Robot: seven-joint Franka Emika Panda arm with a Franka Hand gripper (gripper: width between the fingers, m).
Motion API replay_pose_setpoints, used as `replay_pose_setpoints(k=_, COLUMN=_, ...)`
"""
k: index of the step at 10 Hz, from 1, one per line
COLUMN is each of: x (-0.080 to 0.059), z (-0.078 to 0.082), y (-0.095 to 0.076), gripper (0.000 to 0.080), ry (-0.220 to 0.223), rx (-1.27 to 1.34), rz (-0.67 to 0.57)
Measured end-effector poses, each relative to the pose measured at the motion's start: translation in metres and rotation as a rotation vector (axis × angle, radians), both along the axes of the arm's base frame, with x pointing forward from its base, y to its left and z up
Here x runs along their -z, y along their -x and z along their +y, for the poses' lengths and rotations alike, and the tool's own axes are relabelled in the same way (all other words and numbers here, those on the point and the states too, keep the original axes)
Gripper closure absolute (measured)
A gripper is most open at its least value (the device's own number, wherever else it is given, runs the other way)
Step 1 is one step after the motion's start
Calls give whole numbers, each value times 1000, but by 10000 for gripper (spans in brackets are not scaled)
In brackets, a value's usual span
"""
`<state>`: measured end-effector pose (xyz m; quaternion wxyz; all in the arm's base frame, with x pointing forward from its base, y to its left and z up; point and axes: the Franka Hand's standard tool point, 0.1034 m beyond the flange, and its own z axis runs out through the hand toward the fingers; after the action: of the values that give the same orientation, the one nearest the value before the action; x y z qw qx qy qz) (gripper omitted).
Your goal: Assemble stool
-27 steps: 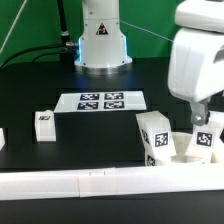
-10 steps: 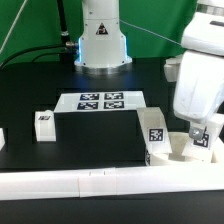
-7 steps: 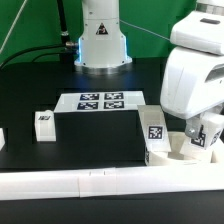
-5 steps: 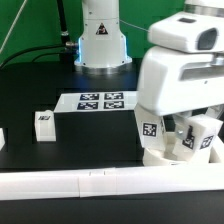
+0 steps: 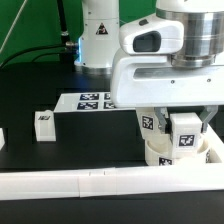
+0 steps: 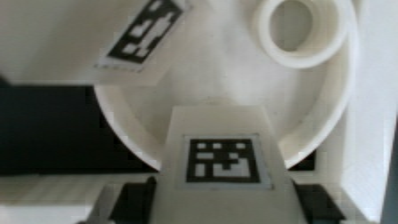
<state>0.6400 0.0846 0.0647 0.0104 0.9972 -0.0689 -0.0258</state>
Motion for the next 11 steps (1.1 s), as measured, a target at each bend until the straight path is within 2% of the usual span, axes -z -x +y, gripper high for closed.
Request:
replay_pose_setpoints(k=2, x=1, z=-1, y=-1, gripper=462, ry=11, rx=169, rz=-10)
replay_pose_setpoints(k=3, x=-1, z=-5, y=-11, gripper=462, ry=32, rx=337, rz=-66)
replay_pose_setpoints(k=5, x=0, z=-14, y=-10, gripper=462, ry=43, rx=629, rz=-92)
replay_pose_setpoints(k=6, x=2, z=-22, y=-6, gripper=462, ry=-3, rx=801, rz=-86)
replay_pose_setpoints(k=7, x=2, z=-26, y=-3, gripper=462, ry=-31, rx=879, rz=-91)
replay_pose_setpoints(k=11, x=2, z=-29, y=5, gripper=461, ry=-11, rx=1133, rz=-78)
